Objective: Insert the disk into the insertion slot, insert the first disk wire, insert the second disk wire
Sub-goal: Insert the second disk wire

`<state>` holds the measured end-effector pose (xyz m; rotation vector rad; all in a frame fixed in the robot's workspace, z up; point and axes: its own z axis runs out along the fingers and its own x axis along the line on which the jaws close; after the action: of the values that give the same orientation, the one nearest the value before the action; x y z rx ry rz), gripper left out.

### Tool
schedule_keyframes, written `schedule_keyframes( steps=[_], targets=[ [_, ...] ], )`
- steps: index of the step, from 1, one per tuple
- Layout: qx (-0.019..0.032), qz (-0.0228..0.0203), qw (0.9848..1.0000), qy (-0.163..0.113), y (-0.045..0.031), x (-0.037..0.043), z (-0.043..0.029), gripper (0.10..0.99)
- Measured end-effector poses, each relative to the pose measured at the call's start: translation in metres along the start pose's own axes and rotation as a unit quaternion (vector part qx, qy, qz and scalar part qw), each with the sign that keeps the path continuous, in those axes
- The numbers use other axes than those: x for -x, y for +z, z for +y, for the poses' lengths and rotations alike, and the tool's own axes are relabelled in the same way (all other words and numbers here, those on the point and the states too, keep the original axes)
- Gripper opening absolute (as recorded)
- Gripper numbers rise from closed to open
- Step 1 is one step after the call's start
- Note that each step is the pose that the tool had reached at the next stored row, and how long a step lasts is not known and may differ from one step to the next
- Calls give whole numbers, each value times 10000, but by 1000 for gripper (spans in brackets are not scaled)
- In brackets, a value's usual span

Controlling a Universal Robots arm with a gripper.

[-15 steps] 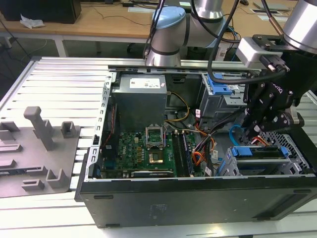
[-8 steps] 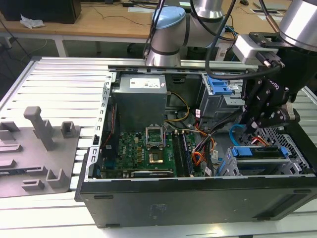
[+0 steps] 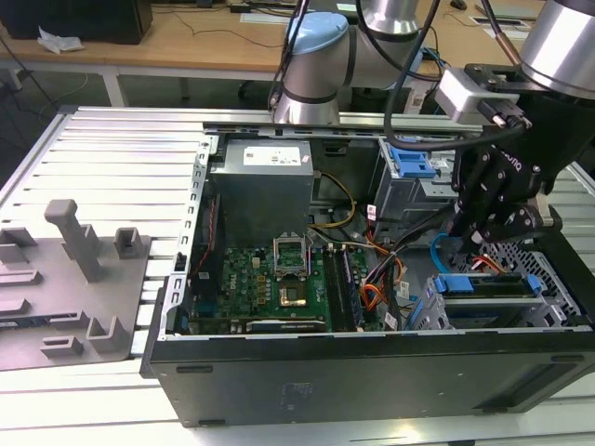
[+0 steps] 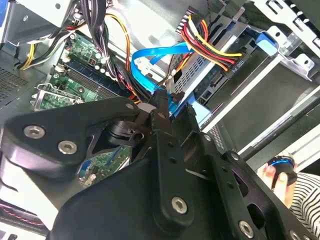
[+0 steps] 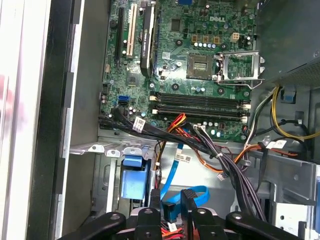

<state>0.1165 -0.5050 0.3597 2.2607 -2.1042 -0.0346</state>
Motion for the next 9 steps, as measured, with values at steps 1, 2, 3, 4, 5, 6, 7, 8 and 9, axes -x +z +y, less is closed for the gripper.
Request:
schedule_keyframes(
  steps=[1,2,3,4,5,6,7,8,9],
  targets=[
    [0,0,10000,0,0,0,0,286],
    [0,0,10000,0,1,0,0,224],
    [0,0,10000,0,1,0,0,224],
    [0,0,10000,0,1,0,0,165],
    [0,0,10000,0,2,0,0,161],
    [0,0,10000,0,2,0,0,161],
    [0,0,10000,0,2,0,0,161],
    [0,0,10000,0,3,0,0,161],
    [0,0,10000,0,3,0,0,161]
  ],
)
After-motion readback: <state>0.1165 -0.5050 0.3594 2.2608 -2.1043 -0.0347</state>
